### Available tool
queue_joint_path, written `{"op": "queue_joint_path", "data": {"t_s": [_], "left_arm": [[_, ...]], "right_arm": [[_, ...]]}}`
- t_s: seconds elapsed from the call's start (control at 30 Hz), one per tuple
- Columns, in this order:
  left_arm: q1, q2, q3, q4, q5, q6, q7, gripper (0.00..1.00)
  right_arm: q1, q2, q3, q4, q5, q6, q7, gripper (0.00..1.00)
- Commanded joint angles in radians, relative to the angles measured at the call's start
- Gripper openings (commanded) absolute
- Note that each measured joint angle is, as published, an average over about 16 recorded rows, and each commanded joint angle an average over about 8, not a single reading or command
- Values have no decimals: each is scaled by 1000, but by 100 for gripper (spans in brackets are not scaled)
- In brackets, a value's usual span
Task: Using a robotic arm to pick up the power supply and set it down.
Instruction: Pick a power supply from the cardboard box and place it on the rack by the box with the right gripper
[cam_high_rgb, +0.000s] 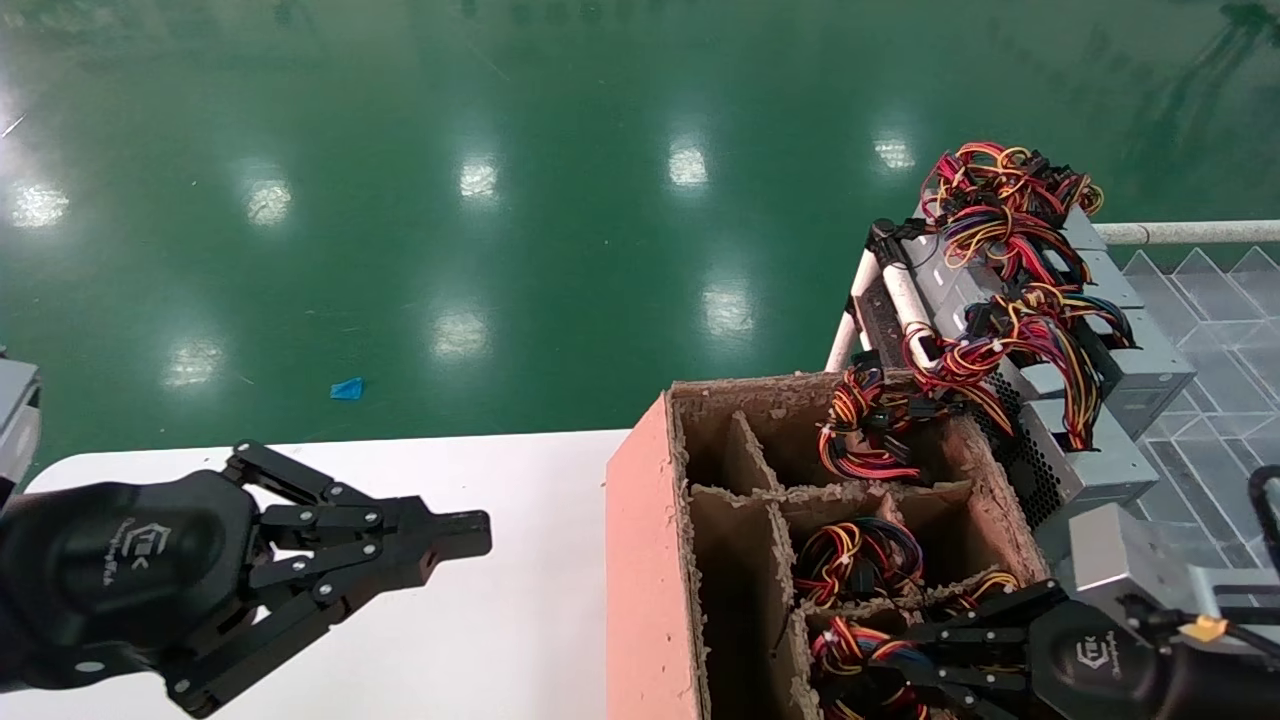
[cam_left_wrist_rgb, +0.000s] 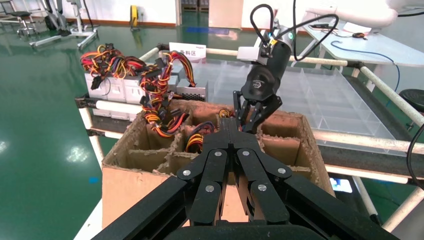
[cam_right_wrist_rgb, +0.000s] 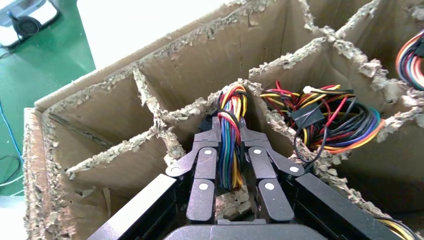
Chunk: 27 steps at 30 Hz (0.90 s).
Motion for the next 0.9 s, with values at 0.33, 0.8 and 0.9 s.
{"op": "queue_joint_path", "data": {"t_s": [0.33, 0.8, 0.9], "left_arm": [[0, 0, 0, 0, 0, 0, 0, 0], [0, 0, 0, 0, 0, 0, 0, 0], [0, 0, 0, 0, 0, 0, 0, 0]], "right_arm": [[47, 38, 56, -4, 135, -62, -45, 0], [235, 141, 126, 87, 203, -61, -118, 0], [293, 156, 136, 94, 203, -63, -124, 0]]}}
